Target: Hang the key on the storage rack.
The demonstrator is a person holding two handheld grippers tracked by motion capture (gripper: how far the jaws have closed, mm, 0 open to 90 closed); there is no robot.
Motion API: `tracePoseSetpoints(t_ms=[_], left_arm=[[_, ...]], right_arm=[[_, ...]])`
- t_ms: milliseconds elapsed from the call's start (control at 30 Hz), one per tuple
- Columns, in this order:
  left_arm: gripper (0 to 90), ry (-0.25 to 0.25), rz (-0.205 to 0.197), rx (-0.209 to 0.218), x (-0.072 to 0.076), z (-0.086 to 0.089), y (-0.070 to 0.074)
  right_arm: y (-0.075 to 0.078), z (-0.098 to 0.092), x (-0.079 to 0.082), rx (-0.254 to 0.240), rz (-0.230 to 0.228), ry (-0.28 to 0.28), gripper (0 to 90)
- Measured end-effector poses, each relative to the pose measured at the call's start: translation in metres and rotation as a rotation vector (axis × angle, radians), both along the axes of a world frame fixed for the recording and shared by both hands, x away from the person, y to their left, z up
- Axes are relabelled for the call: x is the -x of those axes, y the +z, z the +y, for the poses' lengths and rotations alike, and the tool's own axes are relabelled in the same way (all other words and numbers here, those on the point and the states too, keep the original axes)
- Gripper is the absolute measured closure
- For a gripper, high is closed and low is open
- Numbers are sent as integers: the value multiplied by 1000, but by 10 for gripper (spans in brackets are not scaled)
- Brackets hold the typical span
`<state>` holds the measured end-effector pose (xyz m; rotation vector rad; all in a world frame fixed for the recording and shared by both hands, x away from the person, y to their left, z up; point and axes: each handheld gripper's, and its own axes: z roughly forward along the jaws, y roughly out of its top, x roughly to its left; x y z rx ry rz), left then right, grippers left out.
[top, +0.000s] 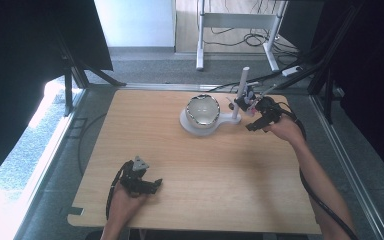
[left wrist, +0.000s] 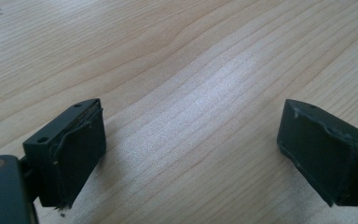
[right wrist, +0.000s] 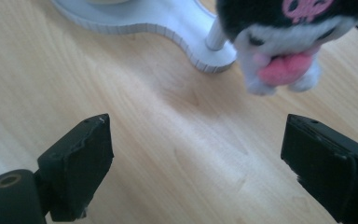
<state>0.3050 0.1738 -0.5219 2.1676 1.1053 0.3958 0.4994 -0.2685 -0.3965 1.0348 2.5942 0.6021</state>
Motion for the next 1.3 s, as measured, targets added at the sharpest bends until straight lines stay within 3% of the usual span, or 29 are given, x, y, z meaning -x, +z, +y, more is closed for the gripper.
tracePoseSetpoints(t_ms=[500,1300], left_arm=[[78,0,0,1,0,0,0],[113,-14,-5,4,1,0,0]], right_arm=[[3,1,31,9,9,71,49],[11,-3,74,4,4,127,45]])
